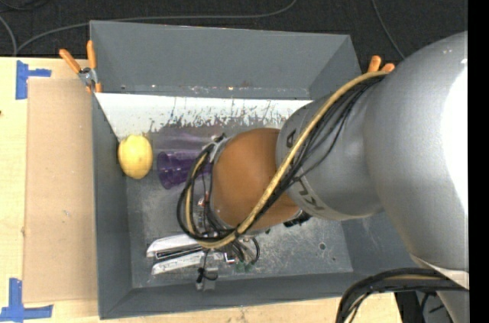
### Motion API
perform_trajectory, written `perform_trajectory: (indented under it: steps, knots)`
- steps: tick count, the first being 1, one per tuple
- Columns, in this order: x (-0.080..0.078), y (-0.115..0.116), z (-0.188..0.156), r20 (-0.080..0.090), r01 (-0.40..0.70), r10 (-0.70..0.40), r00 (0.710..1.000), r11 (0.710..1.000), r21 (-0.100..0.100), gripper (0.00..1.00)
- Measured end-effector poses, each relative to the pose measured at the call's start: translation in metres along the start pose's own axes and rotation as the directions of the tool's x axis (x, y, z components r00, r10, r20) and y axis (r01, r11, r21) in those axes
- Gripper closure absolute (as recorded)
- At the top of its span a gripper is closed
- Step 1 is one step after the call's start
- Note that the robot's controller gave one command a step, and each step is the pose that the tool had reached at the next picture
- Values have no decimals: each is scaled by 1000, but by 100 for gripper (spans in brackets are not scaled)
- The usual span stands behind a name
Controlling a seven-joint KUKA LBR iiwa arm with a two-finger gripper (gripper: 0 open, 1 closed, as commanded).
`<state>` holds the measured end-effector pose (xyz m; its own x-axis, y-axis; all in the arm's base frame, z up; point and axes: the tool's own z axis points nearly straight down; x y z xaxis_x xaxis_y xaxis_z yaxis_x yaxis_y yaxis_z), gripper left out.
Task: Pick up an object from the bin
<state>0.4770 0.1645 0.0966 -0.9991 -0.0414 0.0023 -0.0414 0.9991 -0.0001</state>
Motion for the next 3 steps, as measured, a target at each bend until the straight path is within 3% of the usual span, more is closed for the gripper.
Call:
perform_trajectory:
  steps: [1,2,3]
  knots:
    - [7,-7,-66,15,-17,18,1000,1000,-5,0]
    - [-1,-4,20,8,-11,11,1000,1000,-1,0]
    - [4,-14,25,30,-36,36,999,999,-11,0]
